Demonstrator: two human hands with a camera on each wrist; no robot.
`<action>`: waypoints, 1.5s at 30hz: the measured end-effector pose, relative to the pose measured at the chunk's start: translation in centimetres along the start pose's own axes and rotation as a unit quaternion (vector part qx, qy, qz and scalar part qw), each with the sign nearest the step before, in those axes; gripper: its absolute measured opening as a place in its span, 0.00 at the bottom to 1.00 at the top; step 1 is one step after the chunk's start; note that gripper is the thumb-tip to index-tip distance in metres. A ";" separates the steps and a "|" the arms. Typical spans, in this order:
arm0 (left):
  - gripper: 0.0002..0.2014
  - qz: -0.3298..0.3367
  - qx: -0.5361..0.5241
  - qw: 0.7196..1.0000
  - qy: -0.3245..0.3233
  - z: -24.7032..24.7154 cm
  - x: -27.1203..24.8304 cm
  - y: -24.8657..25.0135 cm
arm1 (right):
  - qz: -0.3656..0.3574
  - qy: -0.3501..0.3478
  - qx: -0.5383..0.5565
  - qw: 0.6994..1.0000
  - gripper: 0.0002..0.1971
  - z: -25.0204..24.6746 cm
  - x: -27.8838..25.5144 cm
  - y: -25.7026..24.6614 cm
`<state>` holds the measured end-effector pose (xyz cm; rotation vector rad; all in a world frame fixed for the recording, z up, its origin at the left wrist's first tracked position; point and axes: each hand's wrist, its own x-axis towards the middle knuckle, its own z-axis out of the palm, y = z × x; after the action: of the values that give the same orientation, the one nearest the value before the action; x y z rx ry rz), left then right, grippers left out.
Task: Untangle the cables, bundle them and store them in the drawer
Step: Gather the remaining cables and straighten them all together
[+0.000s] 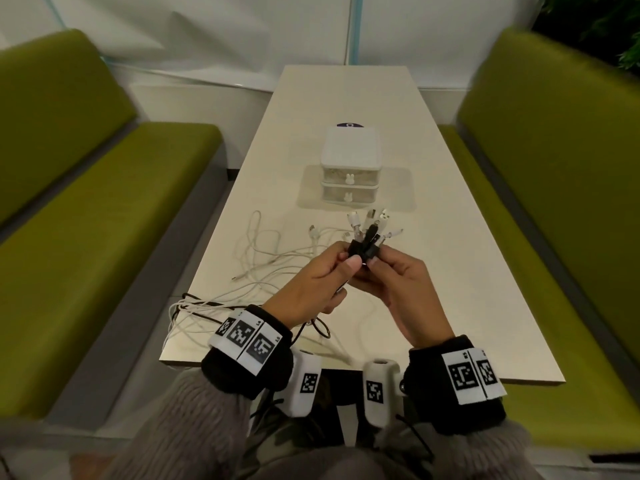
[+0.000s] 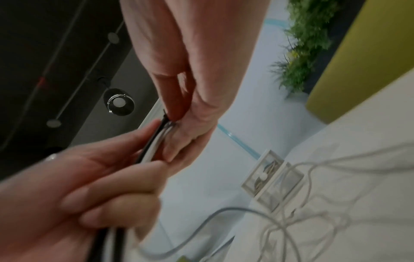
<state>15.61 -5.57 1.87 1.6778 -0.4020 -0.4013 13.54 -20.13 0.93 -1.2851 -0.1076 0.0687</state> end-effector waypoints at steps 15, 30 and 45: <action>0.15 0.019 0.323 0.942 -0.090 0.9 0.2 0.3 | 0.008 0.104 -0.032 0.994 0.20 -0.6 1.7 -1.6; 0.15 -0.013 0.292 0.956 -0.033 3.6 1.5 1.4 | -0.174 0.123 -0.281 0.936 0.22 0.3 0.8 0.8; 0.34 0.035 0.484 0.870 0.088 4.7 2.7 2.4 | 0.045 -0.003 -0.066 0.997 0.25 -0.4 0.8 3.8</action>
<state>15.65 -11.28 3.48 2.6406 -0.5754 0.0543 14.39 -19.38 -2.77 -1.4220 -0.0609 0.1440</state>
